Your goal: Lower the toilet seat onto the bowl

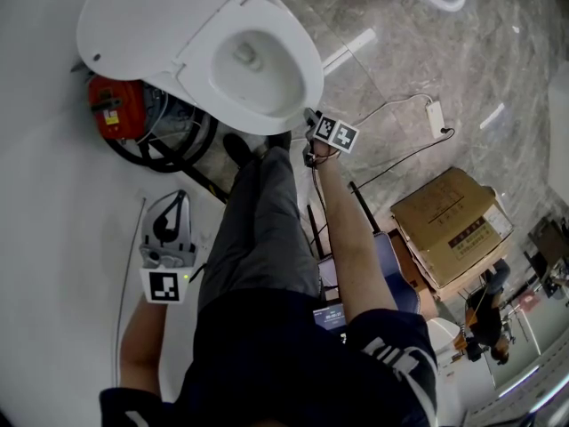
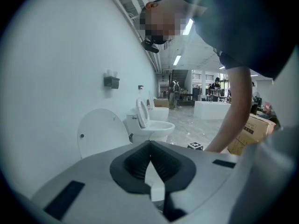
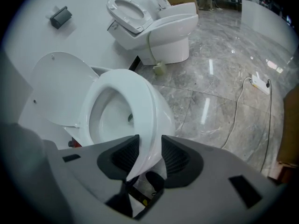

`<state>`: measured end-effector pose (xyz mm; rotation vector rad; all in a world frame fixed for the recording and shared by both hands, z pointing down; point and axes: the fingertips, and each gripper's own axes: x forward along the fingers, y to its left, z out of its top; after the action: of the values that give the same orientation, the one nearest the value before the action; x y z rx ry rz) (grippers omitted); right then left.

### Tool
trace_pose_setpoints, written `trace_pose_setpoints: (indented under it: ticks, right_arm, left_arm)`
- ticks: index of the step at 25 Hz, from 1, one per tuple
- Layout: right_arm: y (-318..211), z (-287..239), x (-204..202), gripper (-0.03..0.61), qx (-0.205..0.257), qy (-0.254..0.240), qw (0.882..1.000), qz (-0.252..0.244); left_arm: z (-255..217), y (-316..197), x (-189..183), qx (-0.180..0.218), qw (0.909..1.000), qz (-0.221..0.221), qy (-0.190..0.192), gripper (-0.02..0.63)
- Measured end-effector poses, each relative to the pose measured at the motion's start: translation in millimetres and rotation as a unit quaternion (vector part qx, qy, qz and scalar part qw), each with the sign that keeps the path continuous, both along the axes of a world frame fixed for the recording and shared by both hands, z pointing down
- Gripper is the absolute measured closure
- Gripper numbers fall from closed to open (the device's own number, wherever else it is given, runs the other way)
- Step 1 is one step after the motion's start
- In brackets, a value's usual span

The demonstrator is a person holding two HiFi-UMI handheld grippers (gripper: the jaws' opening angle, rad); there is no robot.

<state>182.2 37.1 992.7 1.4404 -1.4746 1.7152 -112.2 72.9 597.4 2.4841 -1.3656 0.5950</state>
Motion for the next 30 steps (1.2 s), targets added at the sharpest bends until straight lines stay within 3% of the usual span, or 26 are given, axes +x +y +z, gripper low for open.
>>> trace_pose_setpoints:
  ticks: [8, 12, 18, 26, 30]
  right_arm:
    - [1, 5, 6, 0.37, -0.001, -0.006, 1.0, 0.007]
    - [0, -3, 8, 0.421, 0.014, 0.0, 1.0, 0.0]
    - [3, -25, 15, 0.44, 0.036, -0.002, 0.999, -0.005]
    - [-13, -85, 10, 0.495, 0.11, 0.006, 0.993, -0.05]
    - [-19, -107, 16, 0.536, 0.137, 0.008, 0.989, -0.046]
  left_arm:
    - [5, 2, 5, -0.006, 1.0, 0.001, 0.005, 0.589]
    - [4, 3, 8, -0.006, 1.0, 0.007, 0.004, 0.589]
    - [-4, 0, 13, 0.003, 0.9999, 0.009, 0.006, 0.589]
    - [-22, -5, 25, 0.019, 0.9996, 0.013, 0.012, 0.589]
    - [-32, -9, 31, 0.03, 0.9993, 0.016, 0.012, 0.589]
